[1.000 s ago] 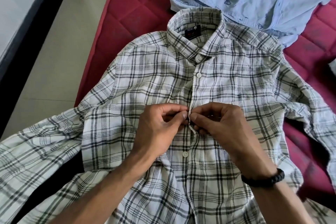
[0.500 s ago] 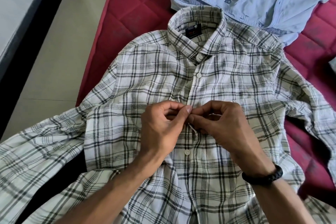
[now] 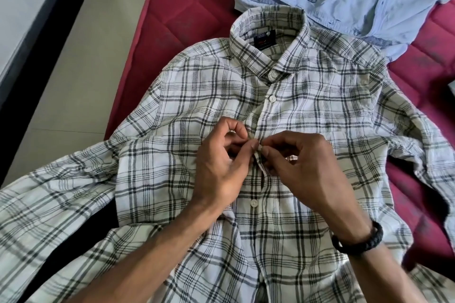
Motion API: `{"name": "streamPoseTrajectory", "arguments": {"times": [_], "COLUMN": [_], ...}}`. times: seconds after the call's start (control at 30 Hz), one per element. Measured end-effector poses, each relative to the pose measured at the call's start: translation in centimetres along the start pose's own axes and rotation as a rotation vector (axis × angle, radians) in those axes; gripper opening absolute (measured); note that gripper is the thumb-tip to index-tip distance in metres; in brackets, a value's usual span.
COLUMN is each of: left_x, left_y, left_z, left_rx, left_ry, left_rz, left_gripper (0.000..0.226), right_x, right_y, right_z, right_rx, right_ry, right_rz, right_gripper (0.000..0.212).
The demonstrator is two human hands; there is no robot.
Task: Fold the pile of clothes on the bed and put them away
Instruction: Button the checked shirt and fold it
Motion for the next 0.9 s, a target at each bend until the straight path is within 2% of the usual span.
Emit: {"name": "streamPoseTrajectory", "arguments": {"times": [0.17, 0.23, 0.37, 0.47, 0.53, 0.63, 0.77, 0.9], "left_x": [0.0, 0.0, 0.2, -0.1, -0.1, -1.6, -7.0, -9.8], "left_y": [-0.5, -0.7, -2.4, -3.0, -2.3, -3.0, -2.0, -2.1], "left_z": [-0.5, -0.6, -1.0, -1.0, -0.8, -0.3, -0.2, 0.6], "left_rx": [0.013, 0.061, 0.224, 0.315, 0.338, 0.386, 0.527, 0.626], "left_ry": [0.060, 0.059, 0.023, 0.026, 0.026, 0.038, 0.176, 0.150], "left_rz": [-0.070, -0.099, -0.288, -0.391, -0.350, -0.324, -0.218, -0.247], "left_gripper": [0.015, 0.016, 0.014, 0.012, 0.016, 0.013, 0.011, 0.025], "right_x": [0.1, 0.2, 0.5, -0.4, -1.0, -3.4, -9.0, -11.7], "right_y": [0.5, 0.1, -0.9, 0.4, 1.6, 3.8, 1.4, 0.1], "right_z": [0.1, -0.1, -0.3, 0.9, 2.4, 3.8, 0.6, -1.3], "right_rx": [-0.112, -0.094, -0.040, 0.162, 0.250, -0.050, -0.287, -0.471], "right_ry": [0.006, 0.013, 0.029, -0.080, -0.151, -0.114, 0.022, -0.079], "right_rz": [0.089, 0.055, -0.055, -0.140, -0.143, 0.035, -0.017, 0.013], "right_gripper": [0.005, 0.006, 0.008, 0.024, 0.030, 0.018, 0.015, 0.023]}}
Point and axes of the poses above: each hand's wrist, its own x-axis towards the middle knuckle, its own z-axis out of the back of the hand, y = z × x, the point moved 10 cm from there along x, towards the middle knuckle, and after that the axes turned 10 degrees about -y, right-handed, at the moved point
